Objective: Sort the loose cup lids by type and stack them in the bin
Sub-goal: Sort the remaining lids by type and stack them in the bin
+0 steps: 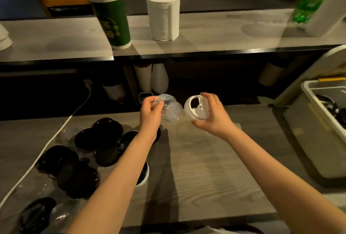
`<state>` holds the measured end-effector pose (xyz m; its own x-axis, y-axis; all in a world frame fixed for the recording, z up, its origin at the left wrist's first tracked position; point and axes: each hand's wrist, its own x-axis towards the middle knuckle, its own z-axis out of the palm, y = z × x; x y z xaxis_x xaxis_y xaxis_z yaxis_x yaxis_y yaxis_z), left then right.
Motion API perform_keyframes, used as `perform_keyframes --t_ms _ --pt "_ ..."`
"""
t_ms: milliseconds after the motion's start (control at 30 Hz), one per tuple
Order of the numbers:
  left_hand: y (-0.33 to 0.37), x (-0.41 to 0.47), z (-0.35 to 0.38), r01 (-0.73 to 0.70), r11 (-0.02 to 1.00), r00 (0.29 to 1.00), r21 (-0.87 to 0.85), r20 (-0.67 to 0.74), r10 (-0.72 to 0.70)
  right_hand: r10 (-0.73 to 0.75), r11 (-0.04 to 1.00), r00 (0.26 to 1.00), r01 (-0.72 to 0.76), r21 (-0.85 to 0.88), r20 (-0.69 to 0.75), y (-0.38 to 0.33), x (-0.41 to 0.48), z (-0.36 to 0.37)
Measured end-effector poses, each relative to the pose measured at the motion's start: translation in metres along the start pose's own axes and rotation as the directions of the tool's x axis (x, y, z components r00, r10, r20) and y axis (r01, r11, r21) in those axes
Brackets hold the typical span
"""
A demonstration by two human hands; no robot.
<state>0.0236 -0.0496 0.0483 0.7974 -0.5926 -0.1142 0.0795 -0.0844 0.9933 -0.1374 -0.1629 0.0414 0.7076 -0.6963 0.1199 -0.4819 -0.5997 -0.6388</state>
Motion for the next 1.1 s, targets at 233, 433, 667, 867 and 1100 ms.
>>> perform_keyframes --t_ms 233,433,667,867,1100 --pt "0.028 -0.019 0.077 -0.06 0.996 0.995 -0.061 0.076 0.064 -0.02 1.0 0.988 0.021 0.007 -0.15 0.044 -0.009 -0.076" --pt "0.041 -0.045 0.156 -0.041 0.995 0.991 -0.093 0.12 0.052 -0.035 0.996 0.982 0.05 0.078 -0.185 0.094 -0.025 -0.144" --pt "0.048 -0.07 0.252 -0.033 0.999 0.989 -0.04 0.145 0.038 -0.078 0.988 0.973 0.105 0.115 -0.216 0.163 -0.035 -0.209" --pt "0.042 -0.1 0.316 -0.013 0.999 0.978 -0.053 0.207 0.024 -0.075 0.988 0.973 0.102 0.119 -0.217 0.221 -0.048 -0.259" --pt "0.032 -0.12 0.374 0.004 1.0 0.973 0.024 0.23 -0.01 0.009 0.994 0.989 0.007 0.107 -0.148 0.279 -0.085 -0.297"
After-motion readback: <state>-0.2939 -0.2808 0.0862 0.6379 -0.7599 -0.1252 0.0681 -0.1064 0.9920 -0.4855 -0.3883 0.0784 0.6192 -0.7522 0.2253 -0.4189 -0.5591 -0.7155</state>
